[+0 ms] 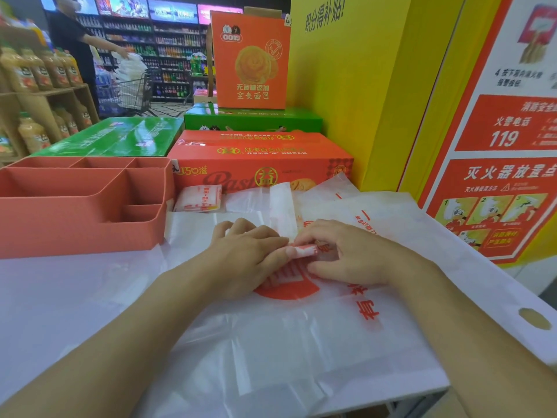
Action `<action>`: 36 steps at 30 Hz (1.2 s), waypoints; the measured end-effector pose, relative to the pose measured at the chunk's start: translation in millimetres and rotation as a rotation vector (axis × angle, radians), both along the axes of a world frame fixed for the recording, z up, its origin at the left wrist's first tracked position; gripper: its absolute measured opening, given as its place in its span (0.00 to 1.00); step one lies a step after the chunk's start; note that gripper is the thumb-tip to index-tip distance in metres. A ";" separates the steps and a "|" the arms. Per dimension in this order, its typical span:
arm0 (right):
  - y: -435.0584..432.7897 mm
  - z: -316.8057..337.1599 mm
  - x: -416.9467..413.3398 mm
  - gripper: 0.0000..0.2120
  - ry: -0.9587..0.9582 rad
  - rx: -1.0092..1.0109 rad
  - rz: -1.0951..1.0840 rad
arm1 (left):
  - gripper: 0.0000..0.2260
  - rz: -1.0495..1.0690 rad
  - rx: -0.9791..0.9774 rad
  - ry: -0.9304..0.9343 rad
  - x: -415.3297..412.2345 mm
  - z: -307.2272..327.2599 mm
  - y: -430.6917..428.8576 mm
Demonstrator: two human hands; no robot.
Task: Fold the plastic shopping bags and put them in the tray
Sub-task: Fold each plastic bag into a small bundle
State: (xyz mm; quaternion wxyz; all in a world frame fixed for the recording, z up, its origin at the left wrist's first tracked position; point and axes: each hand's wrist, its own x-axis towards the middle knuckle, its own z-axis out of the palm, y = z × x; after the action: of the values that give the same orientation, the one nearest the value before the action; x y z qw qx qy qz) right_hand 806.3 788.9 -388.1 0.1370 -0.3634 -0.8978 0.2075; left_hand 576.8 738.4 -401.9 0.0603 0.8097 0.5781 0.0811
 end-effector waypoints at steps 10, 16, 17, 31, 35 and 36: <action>2.1 -4.8 -3.3 0.07 0.127 0.029 -0.047 | 0.30 -0.040 0.080 -0.108 -3.3 -2.8 4.9; -0.2 -5.7 -5.9 0.09 0.037 -0.042 -0.101 | 0.14 -0.066 0.081 -0.183 -4.7 -1.7 4.3; 0.1 -5.0 -5.6 0.09 0.012 -0.040 -0.114 | 0.13 -0.072 0.078 -0.186 -4.2 -1.0 4.6; 0.5 -1.1 -5.8 0.07 0.232 -0.138 -0.149 | 0.08 0.056 0.038 -0.375 -2.7 3.7 4.9; 0.3 -1.2 -6.3 0.06 0.308 -0.217 -0.163 | 0.08 0.072 0.044 -0.393 -1.6 3.9 5.0; 0.3 -0.9 -6.5 0.06 0.302 -0.217 -0.171 | 0.09 0.077 0.046 -0.397 -1.4 3.7 5.3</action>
State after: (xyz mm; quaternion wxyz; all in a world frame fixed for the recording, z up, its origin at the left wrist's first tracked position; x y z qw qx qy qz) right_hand 799.8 789.2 -389.1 0.2472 -0.4156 -0.8055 0.3426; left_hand 575.5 743.6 -398.2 0.1512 0.7563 0.5834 0.2546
